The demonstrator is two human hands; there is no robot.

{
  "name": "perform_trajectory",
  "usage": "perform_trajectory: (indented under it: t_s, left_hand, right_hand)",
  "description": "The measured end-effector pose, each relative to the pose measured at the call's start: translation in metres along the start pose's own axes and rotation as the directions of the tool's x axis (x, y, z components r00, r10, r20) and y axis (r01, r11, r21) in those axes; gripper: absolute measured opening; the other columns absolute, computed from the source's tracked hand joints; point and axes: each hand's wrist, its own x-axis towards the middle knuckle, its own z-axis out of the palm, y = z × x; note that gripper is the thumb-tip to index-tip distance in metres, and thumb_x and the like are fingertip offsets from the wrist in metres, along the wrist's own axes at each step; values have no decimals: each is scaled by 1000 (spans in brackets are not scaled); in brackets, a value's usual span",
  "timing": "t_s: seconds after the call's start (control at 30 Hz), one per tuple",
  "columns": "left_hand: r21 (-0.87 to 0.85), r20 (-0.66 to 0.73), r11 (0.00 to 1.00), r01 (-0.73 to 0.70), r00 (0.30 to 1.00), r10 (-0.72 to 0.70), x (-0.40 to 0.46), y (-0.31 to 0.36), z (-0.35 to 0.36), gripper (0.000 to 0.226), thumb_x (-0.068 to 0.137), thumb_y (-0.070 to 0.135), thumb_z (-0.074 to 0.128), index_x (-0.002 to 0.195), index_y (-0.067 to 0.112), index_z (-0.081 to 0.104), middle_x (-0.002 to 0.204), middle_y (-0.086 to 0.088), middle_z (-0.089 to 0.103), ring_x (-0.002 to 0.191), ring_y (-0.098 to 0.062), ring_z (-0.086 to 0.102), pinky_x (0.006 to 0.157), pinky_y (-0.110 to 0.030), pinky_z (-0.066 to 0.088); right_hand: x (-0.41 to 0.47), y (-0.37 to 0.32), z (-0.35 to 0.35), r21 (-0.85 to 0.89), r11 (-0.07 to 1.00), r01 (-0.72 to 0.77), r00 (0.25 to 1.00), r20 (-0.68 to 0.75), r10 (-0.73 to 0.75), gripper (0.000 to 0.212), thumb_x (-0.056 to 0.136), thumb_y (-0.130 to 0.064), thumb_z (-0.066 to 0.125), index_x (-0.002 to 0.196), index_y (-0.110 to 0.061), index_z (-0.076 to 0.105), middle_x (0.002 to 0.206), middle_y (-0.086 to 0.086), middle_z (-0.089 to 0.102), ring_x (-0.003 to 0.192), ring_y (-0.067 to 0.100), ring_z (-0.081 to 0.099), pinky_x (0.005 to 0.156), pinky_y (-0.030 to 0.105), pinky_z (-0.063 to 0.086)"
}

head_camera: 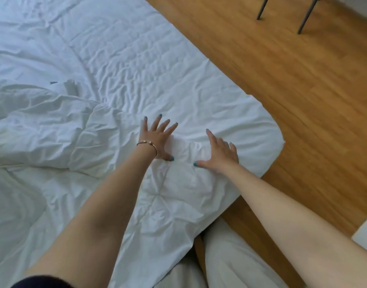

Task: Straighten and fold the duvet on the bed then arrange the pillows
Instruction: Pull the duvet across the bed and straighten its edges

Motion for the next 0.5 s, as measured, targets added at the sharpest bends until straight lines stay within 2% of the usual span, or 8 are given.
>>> perform_trajectory:
  t_s: [0.07, 0.13, 0.23, 0.27, 0.33, 0.4, 0.43, 0.5]
  left_hand:
    - [147, 181, 986, -77, 982, 50, 8, 7, -3, 106, 68, 79, 57, 152, 31, 14, 155, 5, 28, 147, -22, 14, 116, -53, -4]
    - [97, 279, 989, -109, 957, 78, 8, 22, -12, 75, 72, 72, 60, 130, 26, 46, 132, 5, 55, 124, -20, 52, 108, -40, 30]
    - [-66, -86, 992, -105, 991, 100, -4, 35, -39, 29, 81, 38, 64, 102, 21, 53, 102, 2, 66, 93, -24, 65, 71, -29, 42]
    - [-115, -371, 983, -143, 924, 91, -11, 38, -50, 21, 76, 22, 65, 95, 19, 55, 90, 1, 66, 83, -25, 65, 65, -30, 40]
    - [-110, -832, 958, -266, 551, 57, -26, 48, -72, 15, 70, 4, 58, 79, 16, 57, 68, 0, 59, 63, -26, 57, 55, -31, 36]
    - [-79, -954, 957, -278, 300, 9, -37, 70, -83, 21, 84, 3, 45, 74, 14, 59, 65, -1, 53, 59, -26, 49, 55, -34, 37]
    - [-63, -950, 957, -283, 311, 29, -35, 81, -76, 17, 88, 7, 48, 80, 15, 61, 70, -2, 55, 63, -26, 51, 60, -35, 40]
    - [-76, -683, 951, -299, 710, 169, -23, 96, -53, 37, 81, 29, 68, 114, 18, 56, 104, -5, 59, 95, -28, 58, 86, -37, 41]
  right_hand:
    - [0, -1, -2, 30, 999, -42, 983, 180, 36, 122, 65, -64, 73, 150, -28, -6, 128, 4, 54, 115, 27, 55, 99, 39, 41]
    - [-5, -2, -5, 54, 997, -53, 952, 303, 34, 107, 67, -58, 75, 146, -29, 9, 108, 0, 61, 94, 23, 62, 74, 34, 47]
    - [-21, 11, -38, 43, 996, 72, 997, -45, -70, 67, 76, -48, 72, 131, -32, 38, 100, -4, 66, 88, 23, 65, 64, 30, 41]
    - [-31, 22, -52, 43, 990, 138, 943, -311, -118, 59, 76, -41, 74, 126, -30, 45, 91, -4, 67, 79, 24, 66, 59, 29, 39]
    - [-58, 51, -70, -106, 956, 273, 604, -754, -257, 54, 71, -21, 79, 119, -24, 54, 76, -2, 67, 61, 25, 63, 49, 27, 40]
    - [-81, 74, -66, -238, 948, 212, 424, -852, -308, 59, 67, -9, 80, 120, -21, 55, 72, 1, 60, 58, 25, 58, 50, 31, 41]
    - [-87, 82, -61, -256, 955, 149, 501, -813, -296, 65, 68, -15, 81, 126, -22, 53, 77, 3, 58, 64, 26, 57, 56, 33, 41]
    - [-89, 93, -48, -263, 965, 9, 874, -467, -136, 84, 73, -46, 77, 144, -28, 37, 103, 3, 56, 92, 26, 55, 77, 37, 42]
